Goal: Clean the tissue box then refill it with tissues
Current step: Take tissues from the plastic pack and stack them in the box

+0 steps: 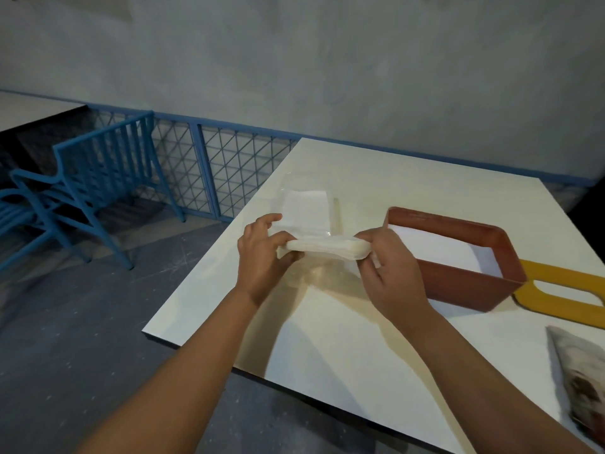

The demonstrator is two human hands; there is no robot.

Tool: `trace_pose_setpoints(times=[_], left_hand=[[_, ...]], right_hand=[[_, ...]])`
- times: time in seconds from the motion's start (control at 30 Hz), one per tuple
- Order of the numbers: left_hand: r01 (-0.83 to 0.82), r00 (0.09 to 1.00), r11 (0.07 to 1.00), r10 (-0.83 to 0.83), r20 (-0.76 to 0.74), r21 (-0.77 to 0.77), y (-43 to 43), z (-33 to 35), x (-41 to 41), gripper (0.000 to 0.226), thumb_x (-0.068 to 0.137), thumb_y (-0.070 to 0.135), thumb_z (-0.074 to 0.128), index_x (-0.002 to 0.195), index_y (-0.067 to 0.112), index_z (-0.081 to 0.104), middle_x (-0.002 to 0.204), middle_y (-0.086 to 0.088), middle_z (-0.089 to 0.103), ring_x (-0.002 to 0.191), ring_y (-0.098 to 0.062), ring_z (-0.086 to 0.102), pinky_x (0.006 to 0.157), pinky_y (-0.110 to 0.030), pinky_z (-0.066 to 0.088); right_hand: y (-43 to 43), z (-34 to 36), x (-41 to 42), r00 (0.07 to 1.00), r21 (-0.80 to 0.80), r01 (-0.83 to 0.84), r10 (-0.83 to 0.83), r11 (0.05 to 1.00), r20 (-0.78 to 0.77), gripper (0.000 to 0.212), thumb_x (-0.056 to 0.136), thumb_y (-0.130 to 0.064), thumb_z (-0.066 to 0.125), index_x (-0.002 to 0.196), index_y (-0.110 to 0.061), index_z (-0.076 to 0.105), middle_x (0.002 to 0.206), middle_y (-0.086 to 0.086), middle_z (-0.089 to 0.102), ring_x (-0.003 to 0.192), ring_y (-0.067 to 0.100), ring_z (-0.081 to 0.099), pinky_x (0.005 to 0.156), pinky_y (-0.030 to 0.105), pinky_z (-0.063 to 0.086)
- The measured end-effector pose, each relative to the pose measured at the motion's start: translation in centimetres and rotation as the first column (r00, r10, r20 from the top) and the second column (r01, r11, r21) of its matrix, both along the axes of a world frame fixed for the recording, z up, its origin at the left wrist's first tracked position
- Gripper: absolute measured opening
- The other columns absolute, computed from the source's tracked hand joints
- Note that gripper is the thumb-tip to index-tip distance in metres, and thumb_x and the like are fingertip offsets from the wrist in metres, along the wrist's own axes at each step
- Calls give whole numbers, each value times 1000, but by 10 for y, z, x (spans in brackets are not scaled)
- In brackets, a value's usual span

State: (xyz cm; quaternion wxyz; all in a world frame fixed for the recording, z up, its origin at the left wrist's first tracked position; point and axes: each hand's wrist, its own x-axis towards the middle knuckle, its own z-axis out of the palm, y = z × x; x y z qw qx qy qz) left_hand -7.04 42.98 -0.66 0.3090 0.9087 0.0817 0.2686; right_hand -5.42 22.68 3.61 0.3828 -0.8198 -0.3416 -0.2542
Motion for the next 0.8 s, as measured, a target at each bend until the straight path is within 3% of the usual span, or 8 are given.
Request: trace_pose_setpoints(times=[0.07, 0.13, 0.23, 0.3, 0.4, 0.57, 0.67, 0.8], left_hand=[[-20, 1000, 1000, 20, 19, -4, -9, 2, -4, 14, 73, 31, 76, 83, 22, 71, 134, 0, 46, 122, -25, 36, 98, -31, 22], [-33, 998, 999, 32, 50, 15, -22, 2, -8, 17, 71, 35, 76, 80, 21, 71, 132, -2, 49, 120, -26, 39, 98, -32, 23], [-46, 992, 999, 47, 118, -12, -43, 3, -13, 21, 65, 38, 75, 74, 20, 70, 127, 2, 50, 115, -19, 40, 96, -31, 23], [-29, 989, 993, 45, 139, -115, -58, 8, -16, 19, 63, 34, 79, 70, 22, 66, 120, 12, 49, 109, -7, 39, 94, -27, 27], [75, 993, 899, -26, 119, -430, -84, 15, -19, 27, 62, 19, 85, 70, 25, 60, 102, 17, 56, 93, 10, 49, 84, -9, 37], [158, 987, 680, -128, 95, -716, -128, 16, -21, 20, 73, 11, 77, 77, 17, 59, 72, 5, 60, 61, 2, 56, 57, -12, 46], [156, 985, 653, -157, 69, -741, -150, 6, -19, 16, 82, 7, 67, 82, 20, 57, 75, 7, 61, 66, 0, 57, 60, -13, 46], [123, 985, 627, -170, 19, -770, -166, -10, -18, 15, 85, 11, 64, 89, 24, 56, 85, 5, 61, 78, -10, 56, 69, -20, 46]], right_hand=[[-19, 4, 0, 999, 77, 7, -4, 997, -41, 23, 79, 7, 51, 92, -11, 57, 83, -3, 54, 80, 14, 49, 72, 13, 36], [-38, 8, -3, 993, 128, 42, -27, 991, -117, 22, 82, 7, 54, 94, -11, 58, 86, -5, 54, 83, 21, 53, 74, 21, 42], [-67, 12, -6, 940, 244, 61, 26, 968, -341, 26, 88, 2, 57, 90, -24, 57, 90, 0, 59, 89, 17, 55, 69, 5, 43], [-86, 12, -7, 908, 299, 99, 37, 949, -417, 35, 88, -2, 58, 85, -36, 53, 88, -9, 61, 86, 1, 57, 71, 6, 44], [-116, 3, -6, 841, 416, 170, 89, 893, -534, 31, 89, -2, 58, 87, -33, 55, 87, -16, 62, 81, -8, 59, 71, 7, 47], [-148, -19, -11, 744, 538, 260, 189, 802, -641, 44, 87, 7, 53, 100, -35, 58, 103, -16, 65, 95, -1, 61, 79, 18, 48], [-163, -34, -16, 712, 528, 300, 182, 794, -678, 53, 86, 8, 49, 107, -40, 55, 107, -17, 64, 99, 1, 59, 81, 21, 49], [-175, -49, -19, 652, 500, 348, 178, 793, -737, 44, 87, 8, 47, 96, -35, 53, 96, -17, 62, 91, 2, 58, 71, 18, 46]])
